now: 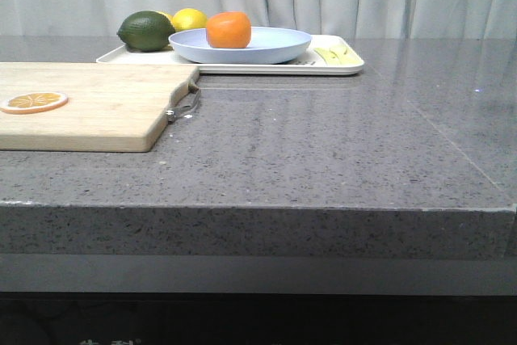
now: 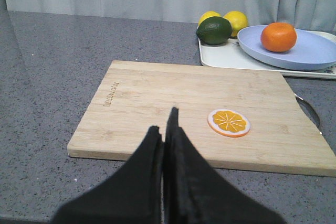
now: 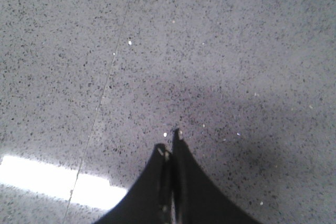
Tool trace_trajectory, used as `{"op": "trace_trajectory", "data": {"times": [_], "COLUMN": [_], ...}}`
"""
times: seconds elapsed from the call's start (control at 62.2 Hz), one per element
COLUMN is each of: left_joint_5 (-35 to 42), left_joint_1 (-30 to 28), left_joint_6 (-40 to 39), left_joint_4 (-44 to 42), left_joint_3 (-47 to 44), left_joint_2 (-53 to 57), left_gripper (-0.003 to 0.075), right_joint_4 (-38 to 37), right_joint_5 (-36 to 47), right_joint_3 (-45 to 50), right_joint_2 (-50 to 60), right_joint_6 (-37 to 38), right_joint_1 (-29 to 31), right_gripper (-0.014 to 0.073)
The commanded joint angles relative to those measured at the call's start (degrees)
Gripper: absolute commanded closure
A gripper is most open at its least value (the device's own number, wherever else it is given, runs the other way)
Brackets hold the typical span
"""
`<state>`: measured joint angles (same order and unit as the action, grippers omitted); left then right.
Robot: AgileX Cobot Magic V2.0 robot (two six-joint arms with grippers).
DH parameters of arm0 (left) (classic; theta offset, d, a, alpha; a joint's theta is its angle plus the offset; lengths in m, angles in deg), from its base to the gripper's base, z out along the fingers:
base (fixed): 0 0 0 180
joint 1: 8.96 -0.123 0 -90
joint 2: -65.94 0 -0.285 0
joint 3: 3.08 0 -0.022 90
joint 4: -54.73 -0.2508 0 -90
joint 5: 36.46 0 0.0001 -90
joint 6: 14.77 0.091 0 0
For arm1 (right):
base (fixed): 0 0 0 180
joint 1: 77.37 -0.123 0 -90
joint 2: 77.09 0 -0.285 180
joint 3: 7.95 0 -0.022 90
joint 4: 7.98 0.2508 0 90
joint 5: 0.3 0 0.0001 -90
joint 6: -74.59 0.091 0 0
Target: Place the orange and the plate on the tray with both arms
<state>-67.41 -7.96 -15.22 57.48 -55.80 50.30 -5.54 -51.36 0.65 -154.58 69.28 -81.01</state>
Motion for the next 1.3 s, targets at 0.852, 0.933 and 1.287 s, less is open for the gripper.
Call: {"op": "trace_trajectory", "data": {"times": [0.852, 0.933, 1.287], "left_joint_5": [4.8, 4.8, 4.8], "left_joint_1": [0.0, 0.0, 0.0], "left_joint_6": [-0.4, -0.4, -0.4], "left_joint_4": [0.6, 0.6, 0.6], "left_joint_3": [1.5, 1.5, 1.5], "left_joint_2": [-0.8, -0.8, -0.8], "left_gripper": [0.0738, 0.0738, 0.0738], "right_joint_4": [-0.7, -0.7, -0.7], "right_joint_5": [40.5, 40.5, 40.5], "right_joint_3": [47.1, 47.1, 47.1], "right_joint_2": [52.6, 52.6, 52.6], "right_joint_6": [-0.9, -0.9, -0.9], "right_joint_1": [0.2, 0.2, 0.2], "right_gripper": [0.0646, 0.0646, 0.0646]}}
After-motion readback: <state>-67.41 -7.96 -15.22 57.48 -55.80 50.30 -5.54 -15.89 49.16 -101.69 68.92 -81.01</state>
